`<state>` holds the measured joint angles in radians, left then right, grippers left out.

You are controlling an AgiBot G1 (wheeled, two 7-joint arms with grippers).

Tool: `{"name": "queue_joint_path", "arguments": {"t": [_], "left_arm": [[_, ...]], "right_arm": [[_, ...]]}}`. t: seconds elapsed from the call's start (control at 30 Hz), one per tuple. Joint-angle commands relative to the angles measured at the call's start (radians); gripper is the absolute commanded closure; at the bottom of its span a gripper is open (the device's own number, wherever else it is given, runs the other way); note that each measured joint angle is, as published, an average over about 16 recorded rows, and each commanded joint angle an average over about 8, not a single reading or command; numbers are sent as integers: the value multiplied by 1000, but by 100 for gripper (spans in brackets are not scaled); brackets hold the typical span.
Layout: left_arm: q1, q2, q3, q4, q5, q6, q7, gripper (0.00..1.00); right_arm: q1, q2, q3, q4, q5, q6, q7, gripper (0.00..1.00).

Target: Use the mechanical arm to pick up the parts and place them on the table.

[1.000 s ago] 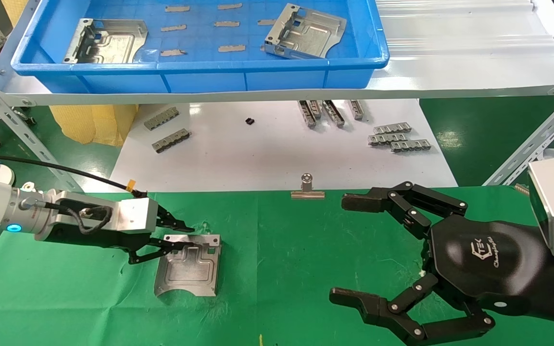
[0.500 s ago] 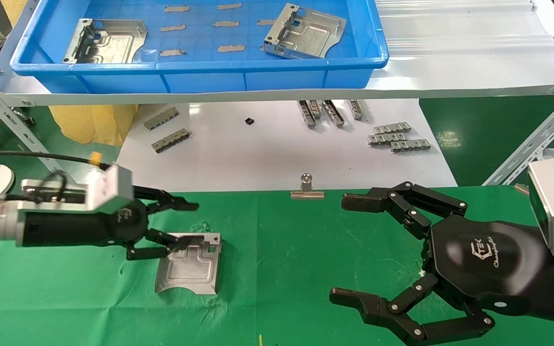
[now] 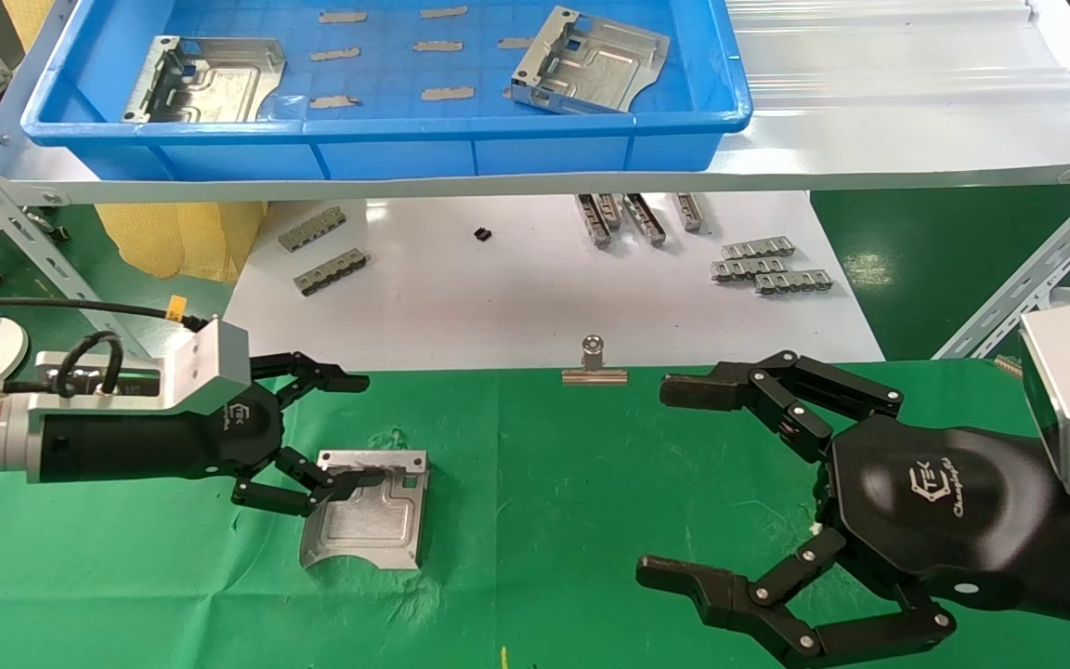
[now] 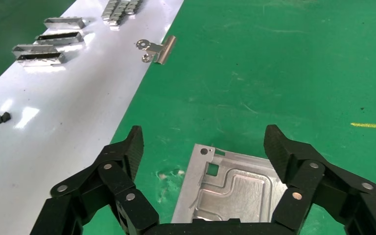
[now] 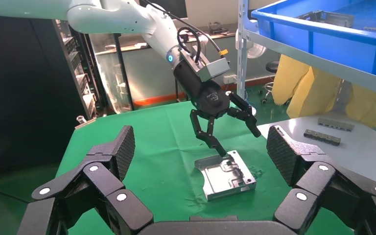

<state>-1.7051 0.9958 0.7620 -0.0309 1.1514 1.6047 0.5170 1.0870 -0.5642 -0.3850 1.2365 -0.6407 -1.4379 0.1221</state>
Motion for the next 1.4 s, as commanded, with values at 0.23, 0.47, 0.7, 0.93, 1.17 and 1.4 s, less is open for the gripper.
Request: {"name": "queue_joint_path", "arguments": {"t": [0.23, 0.47, 0.7, 0.93, 1.17, 1.4], "left_arm": [[32, -20, -24, -73, -18, -7, -36, 0], [106, -65, -81, -218, -68, -20, -118, 0], [180, -110, -138, -366, -118, -33, -202, 0], [255, -156, -195, -514, -169, -45, -286, 0], [330, -201, -252, -660, -219, -58, -369, 0], [405, -247, -310, -808, -269, -71, -452, 0]], "right_arm": [[0, 0, 0, 0, 0, 0, 0, 0], [0, 0, 0, 0, 0, 0, 0, 0], [0, 0, 0, 0, 0, 0, 0, 0], [0, 0, 0, 0, 0, 0, 0, 0], [0, 0, 0, 0, 0, 0, 0, 0], [0, 0, 0, 0, 0, 0, 0, 0]]}}
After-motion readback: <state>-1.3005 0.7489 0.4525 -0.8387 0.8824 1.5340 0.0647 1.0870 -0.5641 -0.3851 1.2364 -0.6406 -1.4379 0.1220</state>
